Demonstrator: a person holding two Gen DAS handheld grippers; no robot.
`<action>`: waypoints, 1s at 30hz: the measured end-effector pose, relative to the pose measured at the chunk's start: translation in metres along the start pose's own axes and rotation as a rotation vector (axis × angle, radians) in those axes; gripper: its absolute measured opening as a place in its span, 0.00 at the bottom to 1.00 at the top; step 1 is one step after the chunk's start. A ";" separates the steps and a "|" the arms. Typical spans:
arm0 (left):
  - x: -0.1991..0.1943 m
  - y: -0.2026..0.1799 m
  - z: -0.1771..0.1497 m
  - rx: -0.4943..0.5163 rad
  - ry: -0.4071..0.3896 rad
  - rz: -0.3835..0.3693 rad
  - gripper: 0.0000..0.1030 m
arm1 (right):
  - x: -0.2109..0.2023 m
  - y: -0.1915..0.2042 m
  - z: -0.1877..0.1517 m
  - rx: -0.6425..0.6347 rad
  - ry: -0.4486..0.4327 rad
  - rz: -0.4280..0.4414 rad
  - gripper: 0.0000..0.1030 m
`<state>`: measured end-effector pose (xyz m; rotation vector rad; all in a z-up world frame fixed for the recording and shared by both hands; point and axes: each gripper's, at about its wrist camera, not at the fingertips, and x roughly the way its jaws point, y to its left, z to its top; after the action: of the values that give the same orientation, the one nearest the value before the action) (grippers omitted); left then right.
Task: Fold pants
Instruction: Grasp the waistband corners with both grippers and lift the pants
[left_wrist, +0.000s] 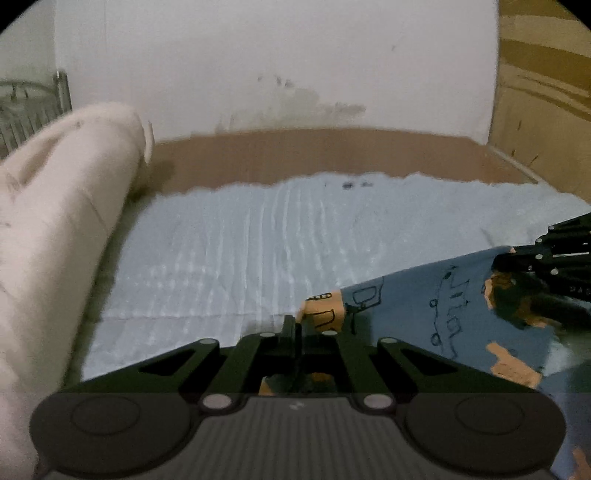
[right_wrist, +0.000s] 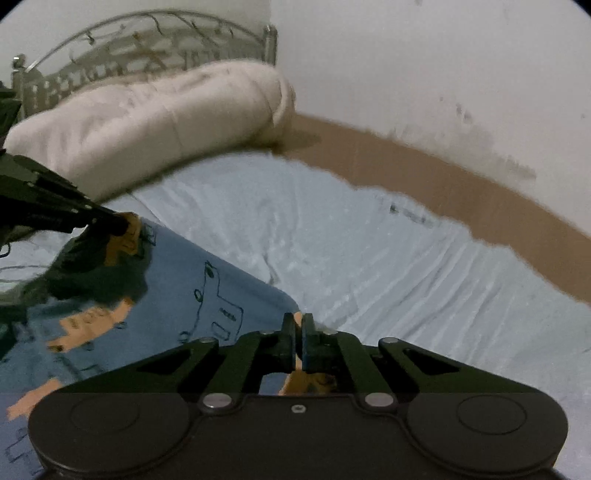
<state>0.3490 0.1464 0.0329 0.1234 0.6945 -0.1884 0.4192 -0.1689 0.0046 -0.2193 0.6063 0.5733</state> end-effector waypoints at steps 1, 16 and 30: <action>-0.011 -0.004 -0.002 0.014 -0.021 0.001 0.01 | -0.012 0.003 0.000 -0.004 -0.023 -0.003 0.01; -0.136 -0.064 -0.090 0.194 -0.261 0.029 0.01 | -0.173 0.087 -0.069 -0.150 -0.209 -0.075 0.01; -0.148 -0.108 -0.184 0.304 -0.215 0.115 0.01 | -0.206 0.173 -0.173 -0.181 -0.145 -0.107 0.00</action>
<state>0.0999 0.0925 -0.0176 0.4273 0.4399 -0.1931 0.1005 -0.1795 -0.0182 -0.3756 0.4000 0.5355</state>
